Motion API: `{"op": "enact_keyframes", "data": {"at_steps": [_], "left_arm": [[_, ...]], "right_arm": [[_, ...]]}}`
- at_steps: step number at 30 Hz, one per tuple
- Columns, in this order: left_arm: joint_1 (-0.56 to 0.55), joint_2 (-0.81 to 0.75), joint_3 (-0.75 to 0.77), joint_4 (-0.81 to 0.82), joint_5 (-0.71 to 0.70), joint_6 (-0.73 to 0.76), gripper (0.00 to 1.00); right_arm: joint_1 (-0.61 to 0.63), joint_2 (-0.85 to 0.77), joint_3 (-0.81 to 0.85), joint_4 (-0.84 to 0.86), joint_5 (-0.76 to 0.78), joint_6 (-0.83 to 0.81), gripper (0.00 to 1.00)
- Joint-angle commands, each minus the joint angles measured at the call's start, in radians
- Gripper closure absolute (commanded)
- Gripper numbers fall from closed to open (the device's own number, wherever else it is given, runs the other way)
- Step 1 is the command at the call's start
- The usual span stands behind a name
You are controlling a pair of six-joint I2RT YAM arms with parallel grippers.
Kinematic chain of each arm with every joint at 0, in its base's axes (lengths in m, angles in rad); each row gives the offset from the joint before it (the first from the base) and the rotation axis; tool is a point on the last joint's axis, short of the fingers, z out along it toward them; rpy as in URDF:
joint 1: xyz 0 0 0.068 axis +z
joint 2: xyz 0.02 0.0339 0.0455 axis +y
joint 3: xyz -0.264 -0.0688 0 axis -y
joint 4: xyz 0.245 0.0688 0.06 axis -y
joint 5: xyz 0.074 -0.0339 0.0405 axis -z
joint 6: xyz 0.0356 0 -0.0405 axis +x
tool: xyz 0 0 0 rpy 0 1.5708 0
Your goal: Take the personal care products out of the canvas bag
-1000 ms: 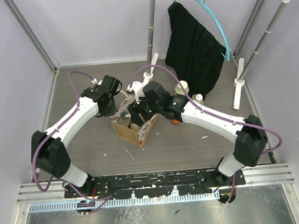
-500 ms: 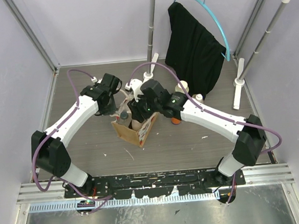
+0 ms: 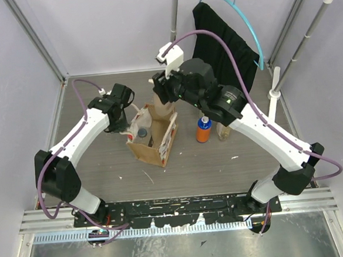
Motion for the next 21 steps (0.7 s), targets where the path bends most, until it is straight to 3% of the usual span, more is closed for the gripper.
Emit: {"op": "enact_keyframes", "data": {"at_steps": [1,10,21], "left_arm": [[0.043,-0.028,0.021,-0.046,-0.033,0.031,1.00],[0.066,-0.066,-0.004,-0.038,-0.040,0.042,1.00],[0.066,-0.063,-0.047,-0.009,0.003,0.032,1.00]], "right_arm": [[0.000,-0.072,0.102,0.128,0.177,-0.054,0.68],[-0.030,-0.047,-0.002,0.230,0.266,-0.045,0.69],[-0.167,-0.020,-0.110,0.327,0.190,0.030,0.70]]}}
